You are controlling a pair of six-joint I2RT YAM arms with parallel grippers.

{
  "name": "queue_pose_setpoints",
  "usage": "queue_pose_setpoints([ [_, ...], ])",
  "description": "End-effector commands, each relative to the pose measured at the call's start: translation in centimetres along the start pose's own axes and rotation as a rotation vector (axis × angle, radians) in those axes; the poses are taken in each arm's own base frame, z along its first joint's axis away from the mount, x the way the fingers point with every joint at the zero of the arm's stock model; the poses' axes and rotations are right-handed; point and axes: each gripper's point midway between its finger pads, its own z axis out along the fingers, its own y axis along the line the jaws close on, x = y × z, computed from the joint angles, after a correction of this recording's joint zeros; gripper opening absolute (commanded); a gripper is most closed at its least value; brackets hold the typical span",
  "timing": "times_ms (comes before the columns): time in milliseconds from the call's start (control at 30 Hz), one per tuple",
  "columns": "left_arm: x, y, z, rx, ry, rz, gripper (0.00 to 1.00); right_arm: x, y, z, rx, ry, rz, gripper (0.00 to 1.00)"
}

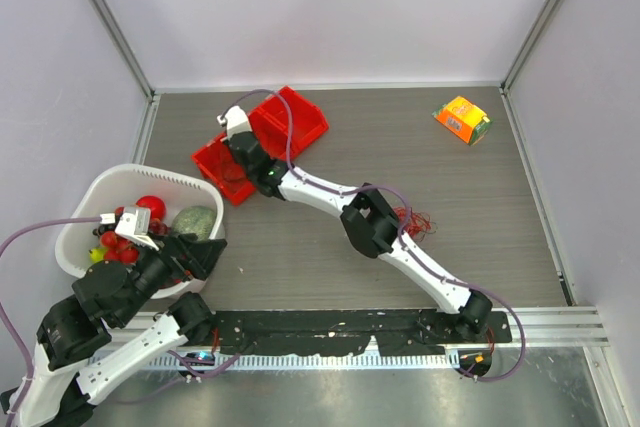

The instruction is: Untangle the cables

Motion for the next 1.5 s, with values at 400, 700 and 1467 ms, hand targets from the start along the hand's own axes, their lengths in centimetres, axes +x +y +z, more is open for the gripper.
queue_pose_setpoints([
  [400,-0.6,-0.5,0.6,0.0,-0.016,-0.003,0.92,-4.8,3.1,-3.3,-0.176,-0.038,0.041,0.01],
  [700,-0.5,-0.6,0.5,0.006,-0.013,-0.002,0.92,0.3,3.8,-1.5,-0.299,0.094,0.169,0.01],
  [1467,-0.3,-0.6,0.8,0.002,0.001,0.006,0.92,0.5,-5.4,-0.5,-0.002,0.155,0.071,0.23],
])
